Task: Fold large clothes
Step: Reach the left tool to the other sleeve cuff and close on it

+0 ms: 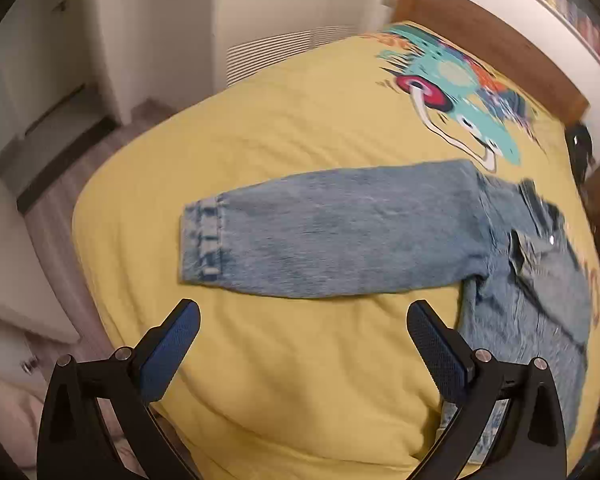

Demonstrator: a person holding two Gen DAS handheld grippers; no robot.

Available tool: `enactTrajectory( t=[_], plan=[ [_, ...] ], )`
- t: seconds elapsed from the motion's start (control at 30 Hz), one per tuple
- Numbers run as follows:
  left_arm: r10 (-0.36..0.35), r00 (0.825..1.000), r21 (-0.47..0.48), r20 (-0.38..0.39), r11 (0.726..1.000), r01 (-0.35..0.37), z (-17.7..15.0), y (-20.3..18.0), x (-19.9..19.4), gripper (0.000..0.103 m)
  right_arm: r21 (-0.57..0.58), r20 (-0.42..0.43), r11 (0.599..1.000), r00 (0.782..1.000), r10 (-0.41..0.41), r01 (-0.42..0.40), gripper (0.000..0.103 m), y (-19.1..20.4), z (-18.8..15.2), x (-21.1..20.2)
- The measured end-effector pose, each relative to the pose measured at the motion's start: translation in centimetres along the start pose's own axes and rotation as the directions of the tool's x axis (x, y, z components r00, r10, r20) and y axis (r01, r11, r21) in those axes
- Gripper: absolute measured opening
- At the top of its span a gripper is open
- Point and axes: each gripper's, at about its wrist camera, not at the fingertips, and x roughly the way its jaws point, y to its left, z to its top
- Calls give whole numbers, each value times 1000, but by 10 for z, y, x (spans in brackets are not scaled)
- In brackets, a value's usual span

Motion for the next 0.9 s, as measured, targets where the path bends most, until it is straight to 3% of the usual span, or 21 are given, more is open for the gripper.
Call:
enactTrajectory(
  t=[0.4, 0.7, 0.9],
  plan=[
    [-125, 990, -216, -67, 970, 108, 7, 48, 39, 95, 18, -70, 999, 997, -36, 38, 64, -5, -19, 15],
    [-214, 973, -391, -89, 906, 164, 2, 83, 70, 74, 22, -133, 998, 989, -62, 66, 64, -16, -25, 36],
    [-256, 966, -487, -40, 849, 205, -2, 108, 77, 63, 24, -156, 996, 985, -76, 81, 64, -23, -24, 45]
  ],
)
